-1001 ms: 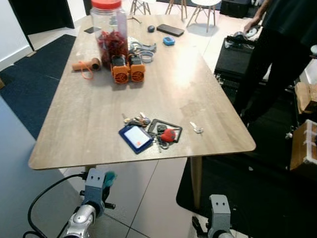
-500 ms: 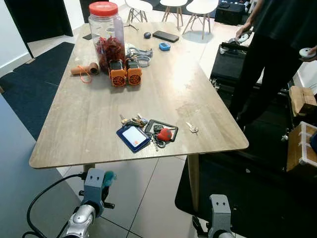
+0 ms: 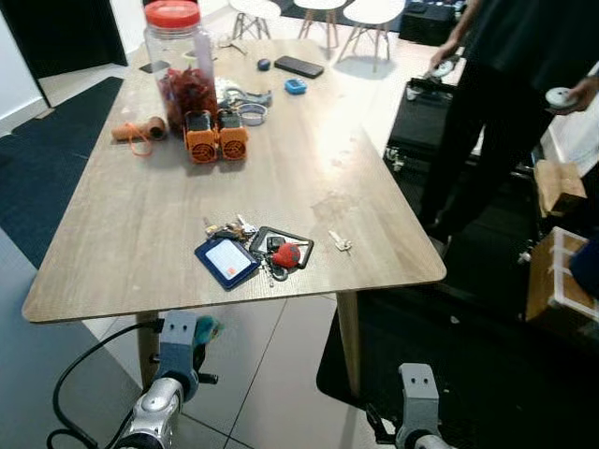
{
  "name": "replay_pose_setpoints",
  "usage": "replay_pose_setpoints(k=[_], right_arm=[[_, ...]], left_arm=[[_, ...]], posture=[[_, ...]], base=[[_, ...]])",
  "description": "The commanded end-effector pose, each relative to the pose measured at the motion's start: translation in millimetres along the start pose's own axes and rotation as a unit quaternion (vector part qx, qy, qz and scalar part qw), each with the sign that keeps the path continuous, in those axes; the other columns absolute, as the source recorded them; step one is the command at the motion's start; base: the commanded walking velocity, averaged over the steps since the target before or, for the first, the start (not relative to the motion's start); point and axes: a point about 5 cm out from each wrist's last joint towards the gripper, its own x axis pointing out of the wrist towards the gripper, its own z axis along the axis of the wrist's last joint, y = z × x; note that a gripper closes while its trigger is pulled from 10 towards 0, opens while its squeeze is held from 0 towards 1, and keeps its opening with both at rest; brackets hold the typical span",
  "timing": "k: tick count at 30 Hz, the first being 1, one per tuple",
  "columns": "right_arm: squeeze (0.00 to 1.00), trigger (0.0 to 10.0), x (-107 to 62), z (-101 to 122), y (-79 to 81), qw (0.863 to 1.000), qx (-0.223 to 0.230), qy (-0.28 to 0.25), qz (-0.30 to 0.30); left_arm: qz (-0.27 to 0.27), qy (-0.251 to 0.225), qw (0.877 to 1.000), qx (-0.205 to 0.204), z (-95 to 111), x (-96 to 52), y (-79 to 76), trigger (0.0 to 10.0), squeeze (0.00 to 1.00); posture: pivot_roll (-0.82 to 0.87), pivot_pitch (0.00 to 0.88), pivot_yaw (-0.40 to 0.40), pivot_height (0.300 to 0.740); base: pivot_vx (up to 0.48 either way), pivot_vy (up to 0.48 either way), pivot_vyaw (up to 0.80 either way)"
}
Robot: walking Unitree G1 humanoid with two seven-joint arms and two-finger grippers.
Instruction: Hang keys on a hook
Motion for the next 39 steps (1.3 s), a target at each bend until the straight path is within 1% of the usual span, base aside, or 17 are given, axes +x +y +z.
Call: replay_pose_setpoints(k=[1, 5, 8, 9, 11, 23, 38, 39], right_arm=[[0.00, 10.0, -0.5, -2.2, -1.5, 1.000, 0.006, 0.007, -0.003], [0.00, 10.0, 0.2, -0.4, -1.4, 1.000, 0.005, 0.005, -0.003], [0.00, 10.0, 0.2, -0.4, -1.2, 1.000, 0.005, 0.005, -0.003], [0.00, 10.0, 0.2, -0.6, -1.1, 1.000, 0.005, 0.005, -0.003], [0.00, 10.0, 0.2, -1.0, -0.8, 1.000, 0.006, 0.006, -0.003], [0.00, 10.0, 0.3, -0.7, -0.9, 1.000, 0.006, 0.007, -0.003], [0.00, 10.0, -0.6, -2.8, -2.2, 1.000, 0.003, 0.010, -0.005], [0.00, 10.0, -0.6, -2.9, -2.1, 1.000, 0.003, 0.010, -0.005]], left_arm=[[0.000, 0.002, 1.000, 0.000, 0.5, 0.9, -1.8, 10.0, 0.00], [-0.007, 0.005, 1.000, 0.013, 0.3, 1.8, -5.9, 10.0, 0.00], [-0.007, 0.006, 1.000, 0.011, -0.1, 1.7, -6.0, 10.0, 0.00], [-0.001, 0.007, 1.000, -0.002, -0.6, 1.7, -5.1, 10.0, 0.00], [0.010, 0.008, 1.000, -0.014, -0.8, 1.6, -3.1, 10.0, 0.00], [0.012, 0.009, 1.000, -0.004, 1.3, 2.4, -1.2, 10.0, 0.00], [0.002, 0.014, 1.000, 0.004, 3.1, 4.5, -4.7, 10.0, 0.00], [0.002, 0.018, 1.000, 0.010, 2.7, 4.6, -4.9, 10.0, 0.00]], posture=[[0.06, 0.024, -0.040, 0.740], [0.06, 0.024, -0.038, 0.740], [0.06, 0.024, -0.038, 0.740], [0.06, 0.024, -0.038, 0.740], [0.06, 0.025, -0.038, 0.740], [0.06, 0.022, -0.032, 0.740], [0.06, 0.011, -0.030, 0.740], [0.06, 0.010, -0.030, 0.740]], base=[[0.000, 0.000, 0.00], [0.000, -0.360, 0.00], [0.000, -0.480, 0.00], [0.000, 0.000, 0.00], [0.000, 0.000, 0.00], [0.000, 0.000, 0.00], [0.000, 0.000, 0.00], [0.000, 0.000, 0.00]])
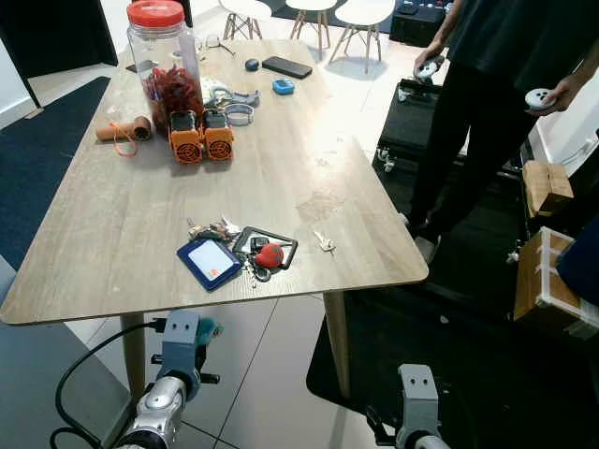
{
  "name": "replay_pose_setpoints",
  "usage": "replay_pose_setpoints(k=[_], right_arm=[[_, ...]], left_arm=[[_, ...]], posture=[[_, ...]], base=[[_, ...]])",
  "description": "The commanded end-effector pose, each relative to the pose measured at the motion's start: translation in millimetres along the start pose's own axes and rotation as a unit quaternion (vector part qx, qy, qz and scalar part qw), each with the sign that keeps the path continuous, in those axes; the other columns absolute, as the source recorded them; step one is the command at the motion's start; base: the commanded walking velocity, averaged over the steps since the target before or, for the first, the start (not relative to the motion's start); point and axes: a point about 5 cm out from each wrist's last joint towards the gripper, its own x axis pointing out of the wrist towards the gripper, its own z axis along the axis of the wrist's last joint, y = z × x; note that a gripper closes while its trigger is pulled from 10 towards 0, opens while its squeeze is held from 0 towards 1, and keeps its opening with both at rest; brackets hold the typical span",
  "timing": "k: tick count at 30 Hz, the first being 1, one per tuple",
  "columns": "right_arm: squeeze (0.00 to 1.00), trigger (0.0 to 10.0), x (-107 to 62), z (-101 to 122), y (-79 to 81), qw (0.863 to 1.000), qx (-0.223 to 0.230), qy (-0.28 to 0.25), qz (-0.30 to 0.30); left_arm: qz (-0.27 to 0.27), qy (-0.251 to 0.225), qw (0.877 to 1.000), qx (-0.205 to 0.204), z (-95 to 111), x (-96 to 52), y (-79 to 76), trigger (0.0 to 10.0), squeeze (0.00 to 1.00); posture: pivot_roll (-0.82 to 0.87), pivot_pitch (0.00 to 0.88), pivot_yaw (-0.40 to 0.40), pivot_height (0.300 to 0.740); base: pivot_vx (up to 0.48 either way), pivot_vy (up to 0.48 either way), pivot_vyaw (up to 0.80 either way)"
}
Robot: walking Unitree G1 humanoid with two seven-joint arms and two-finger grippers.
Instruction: Hang keys on a hook
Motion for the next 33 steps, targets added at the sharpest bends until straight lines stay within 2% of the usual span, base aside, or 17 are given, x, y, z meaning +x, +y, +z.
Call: replay_pose_setpoints(k=[1, 7, 11, 18, 20, 25, 27, 28, 30, 33], right_arm=[[0.00, 10.0, -0.9, -3, -1.3, 1.000, 0.003, 0.005, -0.004], [0.00, 10.0, -0.4, -2, 0.2, 1.000, 0.004, 0.005, -0.003], [0.00, 10.0, -0.5, -2, 0.3, 1.000, 0.005, 0.005, -0.003], [0.00, 10.0, -0.8, -3, -1.4, 1.000, 0.005, 0.006, -0.005], [0.00, 10.0, -1.2, -3, -2.9, 1.000, 0.006, 0.006, -0.007], [0.00, 10.0, -1.5, -3, -4.0, 1.000, 0.008, 0.005, -0.008], [0.00, 10.0, -0.8, -1, -0.9, 1.000, 0.003, 0.001, 0.002], [0.00, 10.0, -0.8, -1, -0.9, 1.000, 0.003, 0.001, 0.002], [0.00, 10.0, -0.1, 0, 1.9, 1.000, -0.001, -0.003, 0.009], [0.00, 10.0, 1.4, 3, 7.2, 1.000, -0.005, -0.011, 0.018]], left_arm=[[-0.008, 0.000, 1.000, 0.022, 5, 2.7, -2.5, 10.0, 0.00], [0.011, 0.023, 0.999, 0.045, 2, 3.0, 0.5, 10.0, 0.00], [0.020, 0.019, 1.000, 0.006, 4, 3.7, 2.8, 10.0, 0.00], [0.021, 0.024, 0.999, 0.009, 5, 5.0, 2.7, 10.0, 0.00], [0.013, 0.019, 0.999, -0.027, 8, 6.6, -0.7, 10.0, 0.00], [-0.003, 0.022, 0.999, -0.046, 8, 8.0, -7.3, 10.0, 0.00], [-0.011, 0.030, 0.999, 0.004, 3, 6.5, -10.3, 10.0, 0.00], [-0.011, 0.030, 0.999, 0.004, 3, 6.5, -10.3, 10.0, 0.00], [-0.019, 0.030, 0.999, 0.032, 0, 4.6, -10.9, 10.0, 0.00], [-0.016, 0.038, 0.998, 0.036, -6, 1.7, -7.4, 10.0, 0.00]], posture=[[0.06, 0.009, -0.029, 0.740], [0.06, 0.005, -0.028, 0.740], [0.06, 0.006, -0.027, 0.740], [0.06, 0.013, -0.027, 0.740], [0.06, 0.021, -0.026, 0.740], [0.06, 0.021, -0.026, 0.740], [0.06, 0.021, -0.026, 0.740], [0.06, 0.021, -0.026, 0.740], [0.06, 0.021, -0.025, 0.740], [0.06, 0.022, -0.023, 0.740]], base=[[0.000, 0.000, 0.00], [0.000, -0.400, 0.00], [0.000, 0.000, 0.00], [0.000, 0.000, 0.00], [0.000, 0.000, 0.00], [0.000, 0.000, 0.00], [0.000, 0.000, 0.00], [0.000, 0.000, 0.00], [0.000, 0.000, 0.00], [0.000, 0.000, 0.80]])
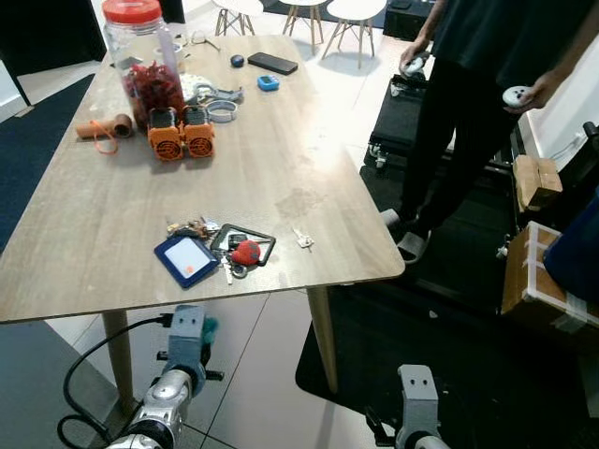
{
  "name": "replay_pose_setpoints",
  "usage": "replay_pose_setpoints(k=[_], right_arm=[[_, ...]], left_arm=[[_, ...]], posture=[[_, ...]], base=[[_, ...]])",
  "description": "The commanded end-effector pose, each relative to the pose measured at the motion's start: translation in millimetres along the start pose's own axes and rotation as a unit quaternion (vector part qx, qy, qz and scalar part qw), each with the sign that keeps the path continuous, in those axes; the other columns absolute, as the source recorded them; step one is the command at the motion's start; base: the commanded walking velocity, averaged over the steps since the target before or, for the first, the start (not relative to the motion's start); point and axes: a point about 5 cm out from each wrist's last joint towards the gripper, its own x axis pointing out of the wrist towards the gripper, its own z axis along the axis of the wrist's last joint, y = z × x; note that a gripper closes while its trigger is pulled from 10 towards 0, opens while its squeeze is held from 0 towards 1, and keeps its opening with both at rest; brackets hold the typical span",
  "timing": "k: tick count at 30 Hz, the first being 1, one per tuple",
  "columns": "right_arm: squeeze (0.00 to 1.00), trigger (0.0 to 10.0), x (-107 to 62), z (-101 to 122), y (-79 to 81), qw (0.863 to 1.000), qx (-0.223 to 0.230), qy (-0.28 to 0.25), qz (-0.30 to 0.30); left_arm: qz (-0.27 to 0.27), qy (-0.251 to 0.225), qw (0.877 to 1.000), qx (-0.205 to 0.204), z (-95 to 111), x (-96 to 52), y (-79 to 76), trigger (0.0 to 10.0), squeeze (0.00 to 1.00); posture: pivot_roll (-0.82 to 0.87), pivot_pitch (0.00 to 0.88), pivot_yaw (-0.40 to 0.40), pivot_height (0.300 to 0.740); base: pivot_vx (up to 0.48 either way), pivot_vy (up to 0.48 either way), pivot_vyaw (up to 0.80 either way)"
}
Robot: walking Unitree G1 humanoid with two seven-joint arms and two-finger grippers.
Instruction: Hang keys on a hook
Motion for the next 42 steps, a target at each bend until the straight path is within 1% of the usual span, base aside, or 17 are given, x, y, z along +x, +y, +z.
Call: replay_pose_setpoints(k=[1, 4, 8, 11, 12, 14, 21, 30, 42], right_arm=[[0.00, 10.0, 1.6, 4.5, 3.3, 1.000, -0.004, -0.010, 0.007], [0.00, 10.0, 2.1, 5.4, 5.0, 1.000, -0.008, -0.012, 0.011], [0.00, 10.0, 3.1, 6.8, 7.4, 1.000, -0.018, -0.011, 0.018], [0.00, 10.0, 3.4, 7.3, 8.5, 1.000, -0.018, -0.012, 0.020], [0.00, 10.0, 3.5, 7.3, 8.9, 1.000, -0.019, -0.012, 0.022], [0.00, 10.0, 3.5, 7.4, 9.0, 1.000, -0.019, -0.012, 0.022], [0.00, 10.0, 3.7, 7.8, 8.9, 0.999, -0.022, -0.011, 0.023], [0.00, 10.0, 4.0, 8.3, 9.8, 0.999, -0.023, -0.012, 0.024], [0.00, 10.0, 3.3, 6.9, 8.3, 0.999, -0.025, -0.010, 0.023]], left_arm=[[0.002, 0.012, 1.000, 0.007, -9.3, -3.6, 2.3, 10.0, 0.00], [0.007, 0.007, 1.000, 0.013, -8.7, -4.0, 3.3, 10.0, 0.00], [-0.001, 0.004, 1.000, -0.007, -5.4, -2.4, 2.1, 10.0, 0.00], [-0.014, 0.006, 1.000, 0.002, -5.5, -2.2, -0.7, 10.0, 0.00], [-0.014, 0.005, 1.000, 0.010, -6.0, -2.4, -1.3, 10.0, 0.00], [-0.012, 0.005, 1.000, 0.012, -6.6, -2.7, -1.3, 10.0, 0.00], [0.004, 0.008, 1.000, 0.000, -9.6, -4.0, 1.7, 10.0, 0.00], [0.010, 0.007, 1.000, 0.003, -9.2, -4.7, 5.9, 10.0, 0.00], [0.011, 0.009, 1.000, 0.001, -11.8, -5.8, 6.1, 10.0, 0.00]], posture=[[0.06, 0.022, -0.023, 0.740], [0.06, 0.023, -0.028, 0.740], [0.06, 0.023, -0.035, 0.740], [0.06, 0.025, -0.037, 0.740], [0.06, 0.027, -0.038, 0.740], [0.06, 0.027, -0.038, 0.740], [0.06, 0.027, -0.040, 0.740], [0.06, 0.028, -0.038, 0.740], [0.06, 0.028, -0.038, 0.740]], base=[[0.000, 0.000, 0.80], [0.000, 0.000, 0.80], [0.000, 0.000, 0.80], [0.000, 0.000, 0.80], [0.000, 0.000, 0.80], [0.000, 0.000, 0.80], [0.000, 0.000, 0.80], [0.000, 0.000, 0.80], [0.000, 0.000, 0.80]])
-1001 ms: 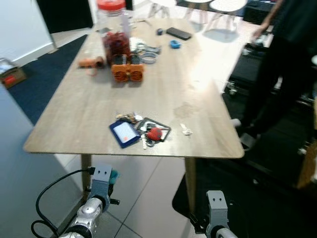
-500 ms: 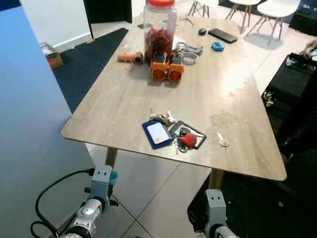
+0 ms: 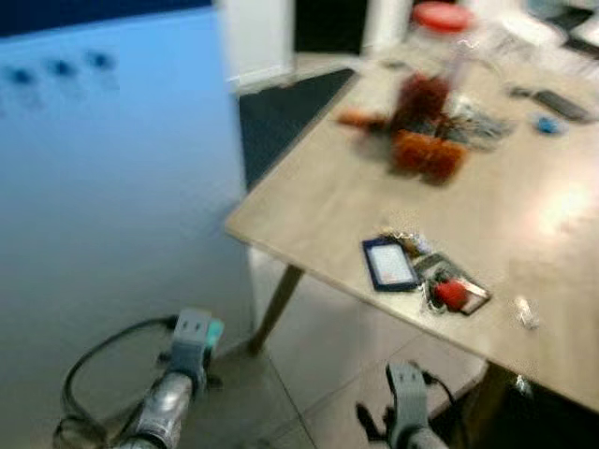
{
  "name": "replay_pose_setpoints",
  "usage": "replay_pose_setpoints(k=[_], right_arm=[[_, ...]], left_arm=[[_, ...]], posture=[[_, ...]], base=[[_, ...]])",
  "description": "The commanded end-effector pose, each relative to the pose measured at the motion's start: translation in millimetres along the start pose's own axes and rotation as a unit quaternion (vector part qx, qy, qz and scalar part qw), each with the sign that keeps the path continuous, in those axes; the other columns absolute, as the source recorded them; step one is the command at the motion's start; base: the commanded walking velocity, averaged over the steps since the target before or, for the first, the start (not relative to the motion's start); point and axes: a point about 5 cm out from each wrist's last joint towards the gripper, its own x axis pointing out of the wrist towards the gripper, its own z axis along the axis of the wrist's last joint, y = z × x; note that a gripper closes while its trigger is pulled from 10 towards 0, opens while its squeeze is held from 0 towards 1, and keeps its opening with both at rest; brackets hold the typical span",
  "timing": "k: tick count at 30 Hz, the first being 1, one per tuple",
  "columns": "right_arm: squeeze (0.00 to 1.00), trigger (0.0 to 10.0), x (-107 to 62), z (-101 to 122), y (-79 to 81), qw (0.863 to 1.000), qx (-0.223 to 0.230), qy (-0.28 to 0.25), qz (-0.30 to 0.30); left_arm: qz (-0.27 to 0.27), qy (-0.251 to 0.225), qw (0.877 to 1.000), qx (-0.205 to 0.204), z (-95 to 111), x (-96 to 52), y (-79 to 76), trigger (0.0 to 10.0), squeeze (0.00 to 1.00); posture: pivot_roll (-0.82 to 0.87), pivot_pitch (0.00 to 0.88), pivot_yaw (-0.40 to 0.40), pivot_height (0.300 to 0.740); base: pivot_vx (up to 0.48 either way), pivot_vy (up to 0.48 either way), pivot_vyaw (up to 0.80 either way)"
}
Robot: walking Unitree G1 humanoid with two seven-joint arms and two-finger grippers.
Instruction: Hang keys on a hook
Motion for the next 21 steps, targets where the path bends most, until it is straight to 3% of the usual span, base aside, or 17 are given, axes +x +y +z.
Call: replay_pose_setpoints(k=[1, 21], right_arm=[[0.00, 10.0, 0.9, 1, 2.2, 1.000, 0.001, -0.001, 0.003], [0.00, 10.0, 0.9, 3, -1.9, 1.000, -0.001, -0.004, -0.002]], left_arm=[[0.000, -0.003, 1.000, 0.002, 2, 0.5, 0.4, 10.0, 0.00], [-0.010, -0.031, 0.999, 0.029, 15, 4.1, -4.3, 10.0, 0.00]], posture=[[0.06, 0.028, -0.038, 0.740], [0.06, 0.000, -0.042, 0.740]], base=[[0.000, 0.000, 0.80], [0.000, 0.000, 0.80]])
